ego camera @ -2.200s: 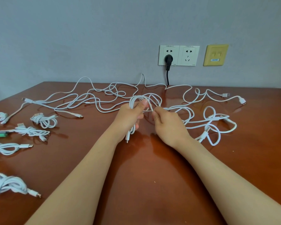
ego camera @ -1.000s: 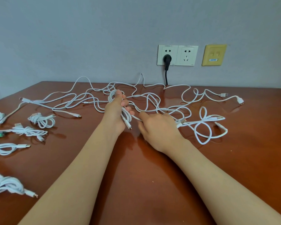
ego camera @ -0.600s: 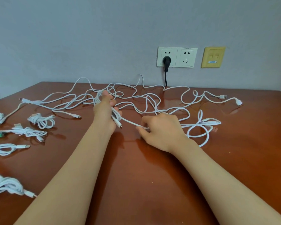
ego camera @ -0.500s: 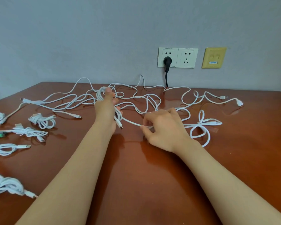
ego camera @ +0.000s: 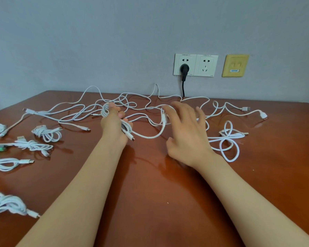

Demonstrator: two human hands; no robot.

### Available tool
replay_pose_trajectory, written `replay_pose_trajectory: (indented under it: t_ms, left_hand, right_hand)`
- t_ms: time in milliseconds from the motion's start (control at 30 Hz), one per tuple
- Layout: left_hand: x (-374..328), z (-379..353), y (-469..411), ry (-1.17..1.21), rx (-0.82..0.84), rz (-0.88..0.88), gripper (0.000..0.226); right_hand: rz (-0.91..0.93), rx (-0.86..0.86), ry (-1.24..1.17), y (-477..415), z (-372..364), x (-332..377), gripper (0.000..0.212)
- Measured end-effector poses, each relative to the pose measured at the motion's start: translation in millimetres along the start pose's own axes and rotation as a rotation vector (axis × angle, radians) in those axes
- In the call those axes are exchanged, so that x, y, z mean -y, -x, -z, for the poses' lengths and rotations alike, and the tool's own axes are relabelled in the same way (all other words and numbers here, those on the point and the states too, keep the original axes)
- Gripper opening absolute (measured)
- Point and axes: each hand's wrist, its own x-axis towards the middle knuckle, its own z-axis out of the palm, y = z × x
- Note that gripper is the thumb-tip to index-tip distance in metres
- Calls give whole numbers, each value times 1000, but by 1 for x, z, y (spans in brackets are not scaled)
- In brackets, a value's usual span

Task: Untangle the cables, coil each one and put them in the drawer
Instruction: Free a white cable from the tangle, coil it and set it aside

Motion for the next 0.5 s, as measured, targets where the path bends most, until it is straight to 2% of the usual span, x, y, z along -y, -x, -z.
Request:
replay_pose_trajectory:
  t_ms: [133,233,267,300,367,400,433,500]
  left_hand:
    - [2,0,-2,-44,38,19,37]
    - [6,-2,0,-51,72,56,34]
    - [7,-3,1,-74,83,59,33]
    - [9,-4,3,-113,96,53,34]
    - [9,-7,6,-153,137,61,37]
    - [10,-9,8,-148,160,94,38]
    - [9,-10,9,-130,182,141,40]
    - [9,-10,10,-83,209,212,41]
  right_hand:
    - [213,-89,86,-5,7,16,93]
    - [298,-76,130,-2,10,26,98]
    - [320,-69,130,-1,9,27,90]
    - [352,-82,117,-2,9,26,74]
    - [422,-120,77,-4,6,20,28]
    - [432,-109,77,-5,5,16,16]
    - [428,-83,101,-5,4,11,17]
    - [363,152,87,-8,13,11,32]
